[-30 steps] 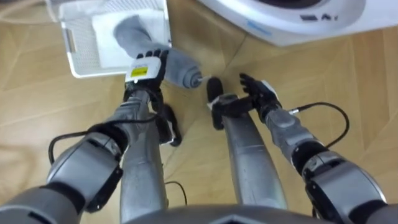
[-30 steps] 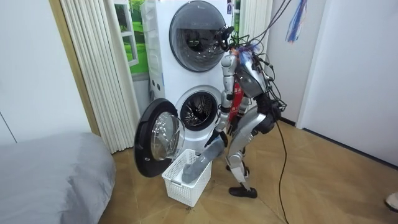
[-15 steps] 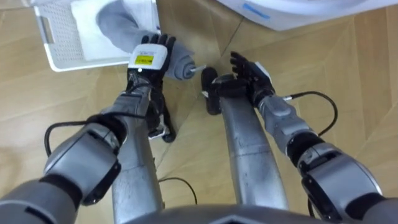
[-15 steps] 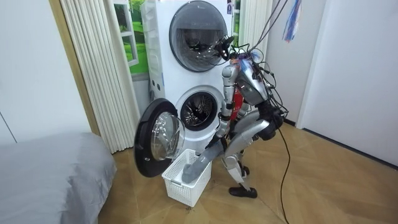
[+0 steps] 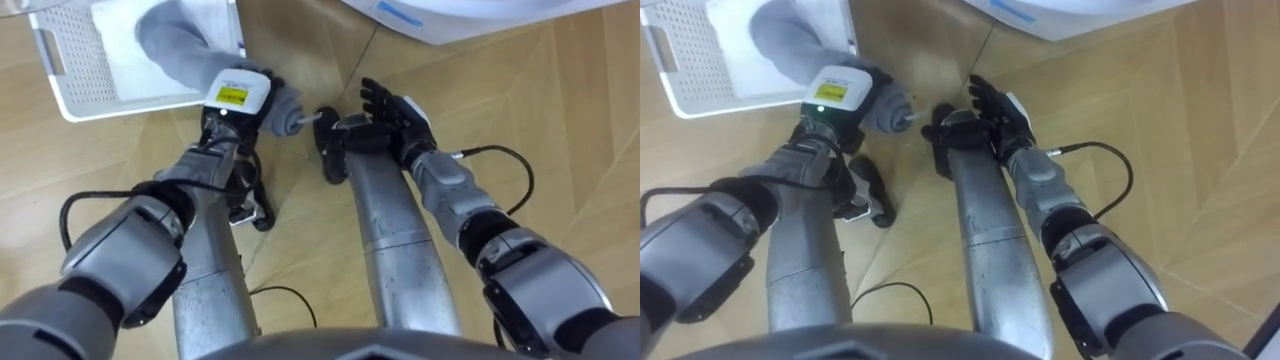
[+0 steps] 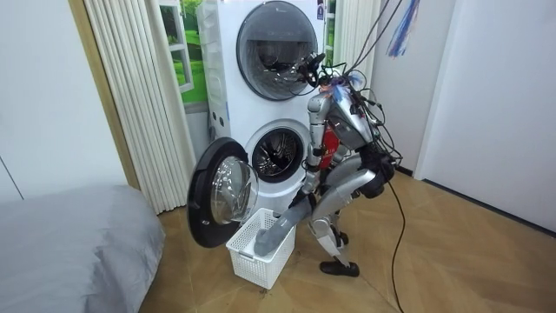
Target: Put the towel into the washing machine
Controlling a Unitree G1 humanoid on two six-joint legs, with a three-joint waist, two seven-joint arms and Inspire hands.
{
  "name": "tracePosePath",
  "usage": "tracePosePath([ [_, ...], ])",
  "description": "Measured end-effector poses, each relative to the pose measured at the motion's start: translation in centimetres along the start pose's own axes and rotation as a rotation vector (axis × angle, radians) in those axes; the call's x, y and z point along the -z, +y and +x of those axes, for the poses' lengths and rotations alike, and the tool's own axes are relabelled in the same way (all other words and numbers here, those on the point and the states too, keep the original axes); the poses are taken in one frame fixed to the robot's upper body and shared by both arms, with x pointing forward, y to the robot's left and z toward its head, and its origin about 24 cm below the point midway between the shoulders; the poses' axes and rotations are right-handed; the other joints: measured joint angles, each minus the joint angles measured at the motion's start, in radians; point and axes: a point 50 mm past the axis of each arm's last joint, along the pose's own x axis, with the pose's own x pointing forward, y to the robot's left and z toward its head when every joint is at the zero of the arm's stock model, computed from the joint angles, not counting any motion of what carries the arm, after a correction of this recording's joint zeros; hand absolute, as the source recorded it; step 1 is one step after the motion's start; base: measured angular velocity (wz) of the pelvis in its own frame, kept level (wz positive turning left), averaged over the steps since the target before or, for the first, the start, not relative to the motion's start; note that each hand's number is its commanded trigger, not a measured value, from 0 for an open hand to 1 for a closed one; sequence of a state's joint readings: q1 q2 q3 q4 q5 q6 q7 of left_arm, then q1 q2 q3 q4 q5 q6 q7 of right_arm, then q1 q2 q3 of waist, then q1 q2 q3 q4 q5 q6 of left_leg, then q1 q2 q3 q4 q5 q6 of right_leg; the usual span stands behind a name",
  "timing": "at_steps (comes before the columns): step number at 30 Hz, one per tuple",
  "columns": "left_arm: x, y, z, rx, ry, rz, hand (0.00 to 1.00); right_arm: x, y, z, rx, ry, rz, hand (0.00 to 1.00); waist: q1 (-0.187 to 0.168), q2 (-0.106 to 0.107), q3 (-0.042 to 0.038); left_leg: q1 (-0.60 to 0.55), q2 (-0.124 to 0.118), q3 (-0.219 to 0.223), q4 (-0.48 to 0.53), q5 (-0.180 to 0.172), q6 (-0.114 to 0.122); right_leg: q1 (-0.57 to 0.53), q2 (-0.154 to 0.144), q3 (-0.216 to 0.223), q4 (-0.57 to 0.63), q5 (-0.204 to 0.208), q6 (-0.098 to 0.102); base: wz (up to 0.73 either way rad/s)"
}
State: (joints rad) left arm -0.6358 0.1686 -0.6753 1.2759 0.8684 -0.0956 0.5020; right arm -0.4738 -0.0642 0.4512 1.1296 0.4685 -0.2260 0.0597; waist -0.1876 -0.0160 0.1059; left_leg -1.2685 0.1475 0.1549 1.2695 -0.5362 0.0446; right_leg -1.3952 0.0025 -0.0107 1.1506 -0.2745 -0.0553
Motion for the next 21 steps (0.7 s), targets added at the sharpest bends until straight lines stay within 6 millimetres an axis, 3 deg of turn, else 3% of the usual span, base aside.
tracePosePath([
  [14,0.1,0.6,0.3,-0.022,-0.023,0.049,1.0,0.1,-0.7,-0.1,0.01,0.006,-0.001,0.0,-0.001,0.0,-0.0001,0.006,-0.003,0.003,-0.002,-0.006,0.01,0.008,-0.03,-0.027,-0.003,-0.003,-0.003,0.0],
  [21,-0.3,-1.6,-1.0,0.035,-0.027,0.039,1.0,2.2,-0.7,-0.8,0.007,0.089,-0.029,0.0,0.001,0.001,-0.0013,0.118,-0.003,0.0,-0.056,-0.003,0.006,0.125,-0.037,-0.051,-0.062,-0.003,-0.007,0.0],
])
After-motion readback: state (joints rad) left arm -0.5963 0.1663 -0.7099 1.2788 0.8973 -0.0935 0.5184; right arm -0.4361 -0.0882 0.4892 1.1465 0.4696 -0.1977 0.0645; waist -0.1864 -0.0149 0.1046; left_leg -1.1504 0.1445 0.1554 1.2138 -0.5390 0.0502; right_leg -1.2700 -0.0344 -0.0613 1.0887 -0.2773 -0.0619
